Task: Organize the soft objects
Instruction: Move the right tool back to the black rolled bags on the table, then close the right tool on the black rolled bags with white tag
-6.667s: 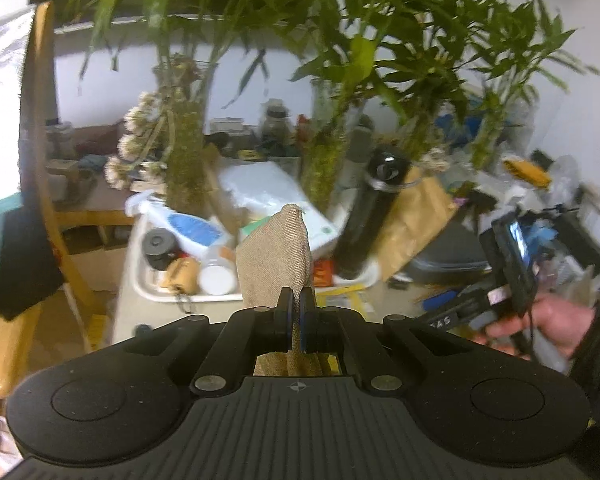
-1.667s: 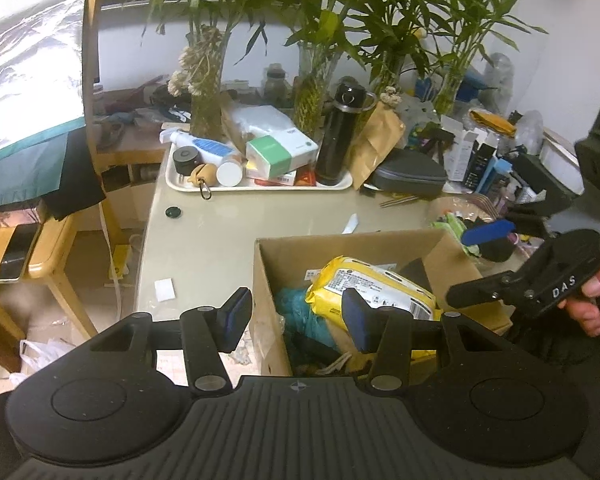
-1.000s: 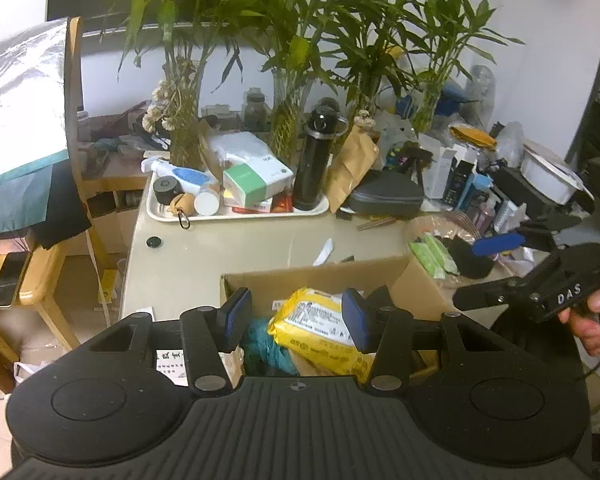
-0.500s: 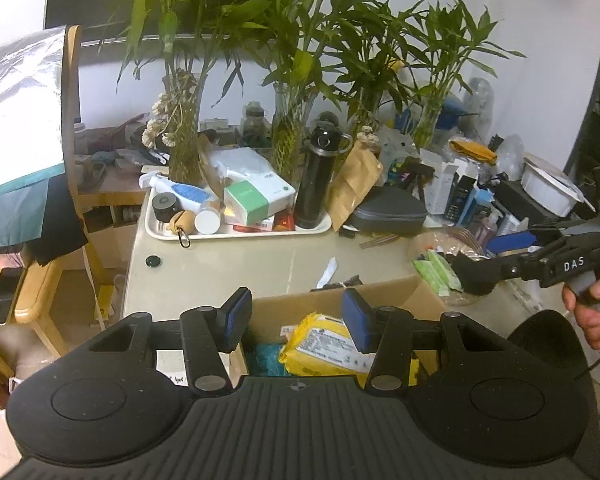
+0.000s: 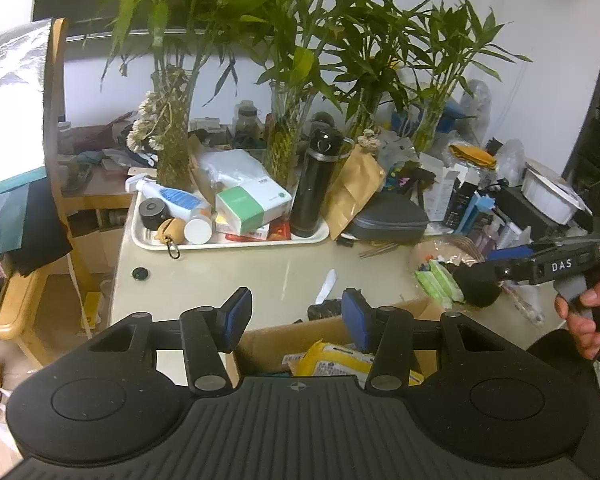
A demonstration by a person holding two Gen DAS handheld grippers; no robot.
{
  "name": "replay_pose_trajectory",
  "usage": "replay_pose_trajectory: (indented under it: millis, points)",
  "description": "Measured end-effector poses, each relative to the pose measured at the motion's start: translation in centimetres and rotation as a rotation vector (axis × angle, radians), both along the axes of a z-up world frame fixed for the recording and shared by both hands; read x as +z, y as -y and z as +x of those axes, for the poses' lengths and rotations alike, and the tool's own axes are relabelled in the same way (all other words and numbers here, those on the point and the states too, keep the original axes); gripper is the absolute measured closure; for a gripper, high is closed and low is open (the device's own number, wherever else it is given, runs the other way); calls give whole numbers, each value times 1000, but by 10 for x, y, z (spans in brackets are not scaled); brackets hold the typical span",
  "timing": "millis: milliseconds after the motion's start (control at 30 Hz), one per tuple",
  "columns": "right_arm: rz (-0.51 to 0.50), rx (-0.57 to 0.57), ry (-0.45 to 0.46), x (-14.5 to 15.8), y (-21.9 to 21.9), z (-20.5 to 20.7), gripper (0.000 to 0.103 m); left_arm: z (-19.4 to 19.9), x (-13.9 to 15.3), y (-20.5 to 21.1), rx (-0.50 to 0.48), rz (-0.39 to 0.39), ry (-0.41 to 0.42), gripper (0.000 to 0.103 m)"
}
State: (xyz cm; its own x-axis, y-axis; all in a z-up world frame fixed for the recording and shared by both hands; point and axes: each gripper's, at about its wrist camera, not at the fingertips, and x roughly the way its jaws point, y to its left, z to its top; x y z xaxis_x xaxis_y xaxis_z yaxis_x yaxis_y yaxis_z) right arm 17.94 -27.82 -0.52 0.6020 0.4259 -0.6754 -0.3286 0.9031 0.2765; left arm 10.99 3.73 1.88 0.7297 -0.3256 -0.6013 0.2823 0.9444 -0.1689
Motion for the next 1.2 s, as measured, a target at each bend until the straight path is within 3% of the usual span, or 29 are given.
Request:
replay_pose_trajectory:
  millis: [567,1200]
  points:
    - [-33,-85,-33,-41,17,38,0,50,-3,15,-39,23,10,54]
    - [75,-155,-140,-104,33,111,1,117,-37,27,-44,55,-30,54]
